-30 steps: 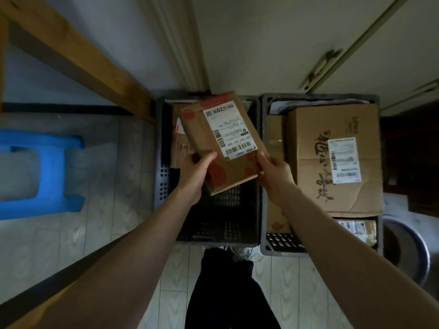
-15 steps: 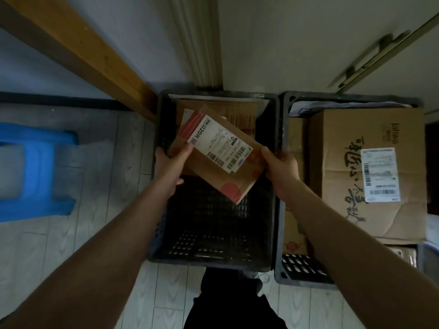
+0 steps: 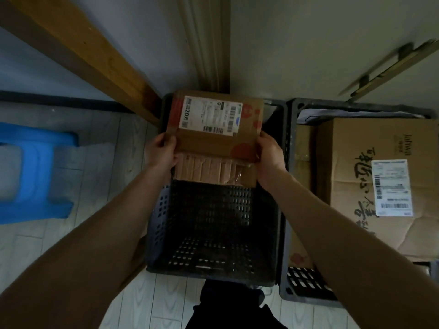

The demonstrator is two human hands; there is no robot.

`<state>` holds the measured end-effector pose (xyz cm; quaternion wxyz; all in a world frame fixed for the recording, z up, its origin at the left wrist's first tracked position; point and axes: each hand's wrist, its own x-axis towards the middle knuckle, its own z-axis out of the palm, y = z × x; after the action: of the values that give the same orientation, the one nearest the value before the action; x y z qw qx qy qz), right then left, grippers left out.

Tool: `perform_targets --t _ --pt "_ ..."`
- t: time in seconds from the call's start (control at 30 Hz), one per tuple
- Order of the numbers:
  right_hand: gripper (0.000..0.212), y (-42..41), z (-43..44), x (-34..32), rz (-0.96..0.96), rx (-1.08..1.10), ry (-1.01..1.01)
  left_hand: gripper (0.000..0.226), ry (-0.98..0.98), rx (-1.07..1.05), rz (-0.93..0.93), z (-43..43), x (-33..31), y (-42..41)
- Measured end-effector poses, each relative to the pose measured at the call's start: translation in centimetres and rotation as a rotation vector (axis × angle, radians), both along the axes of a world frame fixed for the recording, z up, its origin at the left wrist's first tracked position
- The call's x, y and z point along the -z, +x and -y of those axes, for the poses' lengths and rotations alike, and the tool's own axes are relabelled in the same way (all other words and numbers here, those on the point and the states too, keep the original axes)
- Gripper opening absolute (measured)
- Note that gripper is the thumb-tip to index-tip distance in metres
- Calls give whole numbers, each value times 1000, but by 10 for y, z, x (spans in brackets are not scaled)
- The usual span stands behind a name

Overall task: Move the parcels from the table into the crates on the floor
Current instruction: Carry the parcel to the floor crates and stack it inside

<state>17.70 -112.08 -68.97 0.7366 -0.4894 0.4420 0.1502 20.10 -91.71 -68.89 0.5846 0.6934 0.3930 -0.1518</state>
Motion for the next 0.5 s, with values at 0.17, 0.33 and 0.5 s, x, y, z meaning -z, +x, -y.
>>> perform_targets --t 0.17,0.33,0.5 --pt "41 17 -1 7 16 -63 -21 19 -38 -32 38 1 -1 19" --pt "41 24 -4 14 26 -104 -82 35 54 -23 40 2 -3 21" --pt "42 26 -7 11 6 -137 -153 38 107 8 28 3 -6 21"
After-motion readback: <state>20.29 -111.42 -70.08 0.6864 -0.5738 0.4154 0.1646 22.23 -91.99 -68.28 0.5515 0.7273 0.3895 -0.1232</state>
